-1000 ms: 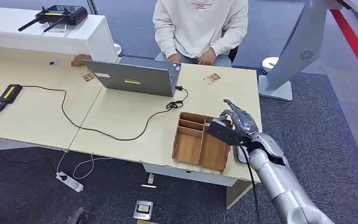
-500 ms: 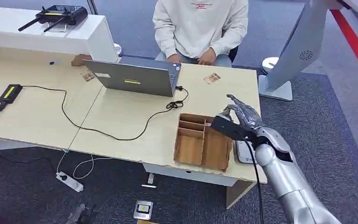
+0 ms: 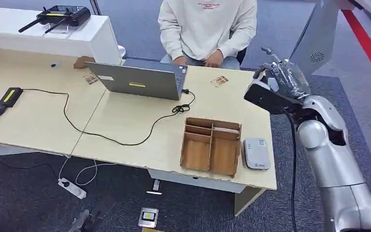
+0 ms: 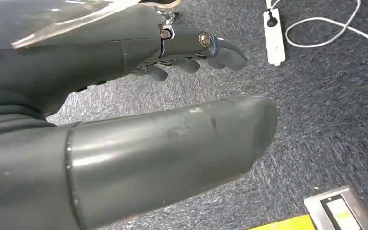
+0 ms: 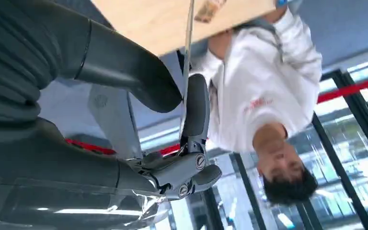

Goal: Pass the card to the sensor for recognition and then transmit it.

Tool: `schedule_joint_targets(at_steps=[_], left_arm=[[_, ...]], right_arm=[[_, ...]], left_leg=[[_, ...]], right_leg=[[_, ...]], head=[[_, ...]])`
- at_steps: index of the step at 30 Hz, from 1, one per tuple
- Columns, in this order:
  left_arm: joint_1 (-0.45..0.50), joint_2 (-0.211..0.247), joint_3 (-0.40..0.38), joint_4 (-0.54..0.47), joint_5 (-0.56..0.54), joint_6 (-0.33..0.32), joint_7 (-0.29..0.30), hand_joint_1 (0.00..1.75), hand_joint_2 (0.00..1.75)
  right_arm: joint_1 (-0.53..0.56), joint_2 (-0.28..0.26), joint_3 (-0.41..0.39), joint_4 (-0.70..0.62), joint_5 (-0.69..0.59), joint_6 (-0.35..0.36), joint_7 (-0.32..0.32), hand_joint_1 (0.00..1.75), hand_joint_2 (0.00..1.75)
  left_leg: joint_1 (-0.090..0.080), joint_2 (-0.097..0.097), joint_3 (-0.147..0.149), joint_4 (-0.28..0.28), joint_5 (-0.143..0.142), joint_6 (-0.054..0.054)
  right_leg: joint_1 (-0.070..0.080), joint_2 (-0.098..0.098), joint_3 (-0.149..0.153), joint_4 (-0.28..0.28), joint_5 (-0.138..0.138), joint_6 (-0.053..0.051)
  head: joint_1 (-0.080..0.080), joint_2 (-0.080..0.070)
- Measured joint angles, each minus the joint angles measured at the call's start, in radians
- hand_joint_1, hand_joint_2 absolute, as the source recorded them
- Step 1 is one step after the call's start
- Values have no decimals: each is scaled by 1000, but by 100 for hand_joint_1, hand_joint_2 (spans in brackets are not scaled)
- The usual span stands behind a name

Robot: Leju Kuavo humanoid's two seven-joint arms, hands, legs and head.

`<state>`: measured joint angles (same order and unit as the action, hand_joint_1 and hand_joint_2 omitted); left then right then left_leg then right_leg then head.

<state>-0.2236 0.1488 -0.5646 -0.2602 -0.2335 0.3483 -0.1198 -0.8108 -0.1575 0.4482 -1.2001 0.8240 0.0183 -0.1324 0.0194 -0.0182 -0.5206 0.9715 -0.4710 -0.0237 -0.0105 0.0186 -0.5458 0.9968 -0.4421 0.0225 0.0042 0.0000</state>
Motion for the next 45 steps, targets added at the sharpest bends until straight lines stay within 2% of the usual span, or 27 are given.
schedule_joint_targets(at_steps=[4, 10, 14, 17, 20, 25, 31, 45], left_arm=[[1, 0, -3, 0, 10, 0, -6, 0, 0], [2, 0, -6, 0, 27, -6, -7, 0, 0], [2, 3, -16, 0, 39, -11, 0, 0, 0], [2, 6, -23, 0, 45, -11, 3, 0, 0], [2, 9, -33, -3, 47, -17, 13, 0, 0], [-2, 11, -50, -10, 45, -23, 21, 0, 0], [-4, 11, -66, -18, 45, -23, 25, 0, 0], [-5, 12, -80, -24, 45, -23, 32, 0, 0]], right_arm=[[0, -13, -2, -44, 0, -1, 2, 175, 175], [6, -12, 6, -34, 7, -28, -9, 175, 175], [-43, -12, 13, 60, 52, -96, -52, 175, 175], [-139, -21, 13, 176, 88, -164, -81, 175, 175], [-251, -31, 12, 313, 114, -199, -90, 175, 175], [-366, -31, 14, 483, 158, -201, -79, 175, 175], [-412, -21, 20, 608, 168, -201, -70, 175, 175], [-424, -6, 32, 719, 171, -202, -70, 175, 175]], left_leg=[[0, 0, 0, 0, 0, 0], [0, 0, -1, -1, 0, 0], [0, 0, -1, 0, 0, 0], [0, -1, -1, 0, 0, 0], [0, -1, -1, 0, 0, 0], [0, -1, -1, 0, 0, 0], [0, -1, -1, 0, 0, 0], [0, -1, -1, 0, 0, 0]], right_leg=[[0, 0, 0, 0, 0, 0], [0, 0, 0, 0, 0, 0], [0, 0, 0, 0, 0, 0], [0, 0, 0, 0, 0, 0], [0, 0, 0, 0, 0, 0], [0, 0, 0, 0, 0, 0], [0, 0, 0, 0, 0, 0], [0, 0, 0, 0, 0, 0]], head=[[0, 0], [0, 0], [0, 0], [0, 0], [0, 0], [0, 0], [0, 0], [0, 0]])
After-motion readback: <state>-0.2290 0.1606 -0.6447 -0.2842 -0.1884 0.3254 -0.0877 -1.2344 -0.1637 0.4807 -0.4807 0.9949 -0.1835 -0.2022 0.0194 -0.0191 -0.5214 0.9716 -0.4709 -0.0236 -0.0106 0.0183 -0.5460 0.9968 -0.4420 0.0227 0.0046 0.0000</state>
